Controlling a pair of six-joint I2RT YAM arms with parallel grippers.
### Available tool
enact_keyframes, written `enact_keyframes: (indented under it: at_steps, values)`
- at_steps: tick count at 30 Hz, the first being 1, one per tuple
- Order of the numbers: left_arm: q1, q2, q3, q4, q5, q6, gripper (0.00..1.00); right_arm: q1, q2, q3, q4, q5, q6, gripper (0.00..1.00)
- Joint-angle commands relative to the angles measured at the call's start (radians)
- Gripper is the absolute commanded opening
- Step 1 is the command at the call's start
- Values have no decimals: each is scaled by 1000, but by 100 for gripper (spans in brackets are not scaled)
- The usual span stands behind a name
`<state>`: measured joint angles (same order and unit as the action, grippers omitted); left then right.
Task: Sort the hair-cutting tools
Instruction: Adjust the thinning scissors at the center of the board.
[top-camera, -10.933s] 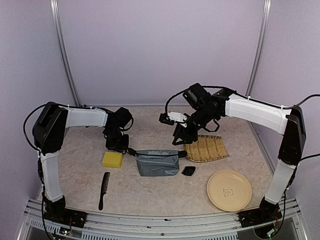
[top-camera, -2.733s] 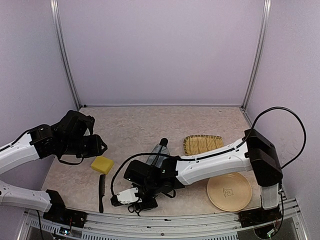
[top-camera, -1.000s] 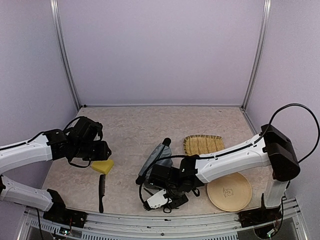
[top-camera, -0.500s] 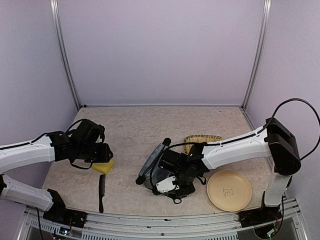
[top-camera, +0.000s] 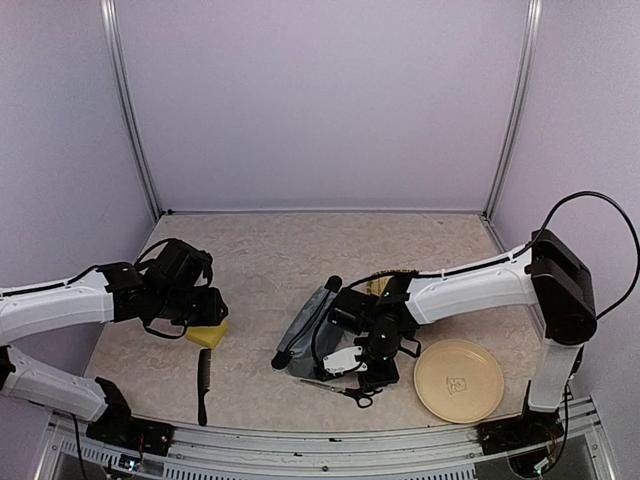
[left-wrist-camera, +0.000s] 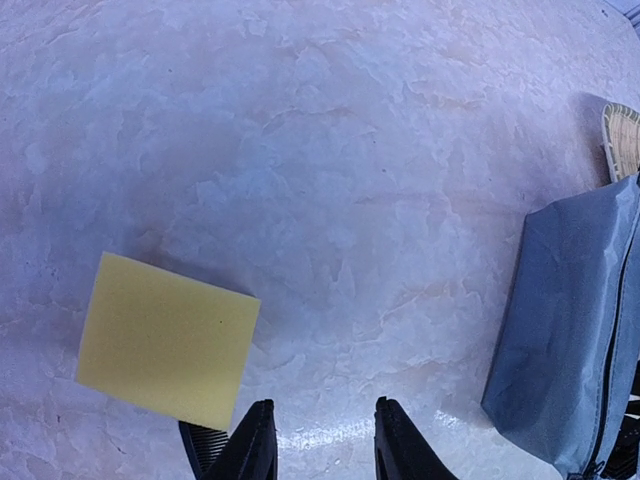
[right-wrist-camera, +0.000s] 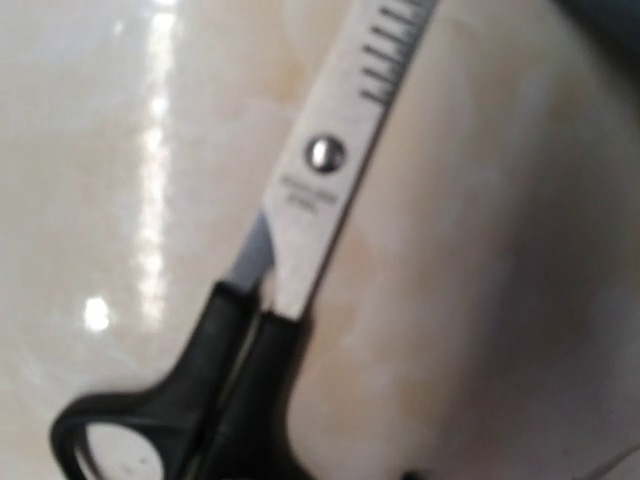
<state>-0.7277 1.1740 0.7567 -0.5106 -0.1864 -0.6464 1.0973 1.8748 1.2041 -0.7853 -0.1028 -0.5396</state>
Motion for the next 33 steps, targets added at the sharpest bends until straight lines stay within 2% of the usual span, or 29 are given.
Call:
enact_keyframes:
  at_steps: [1, 10, 15, 25, 33]
  values:
    - [8, 15, 6, 24, 13, 17, 34, -1, 59, 21, -51, -53, 21, 30]
    - [8, -3, -15, 27, 16, 11, 34, -1, 104, 24, -38, -21, 27, 17]
    - [8, -11, -26, 29, 17, 8, 34, -2, 87, 1, -17, -7, 10, 0]
    - [8, -24, -10, 45, 26, 21, 33, -2, -107, 11, -63, -31, -82, 0]
    - [-4, -102, -36, 190, 170, 77, 33, -2, -171, -26, -45, -4, -123, 0]
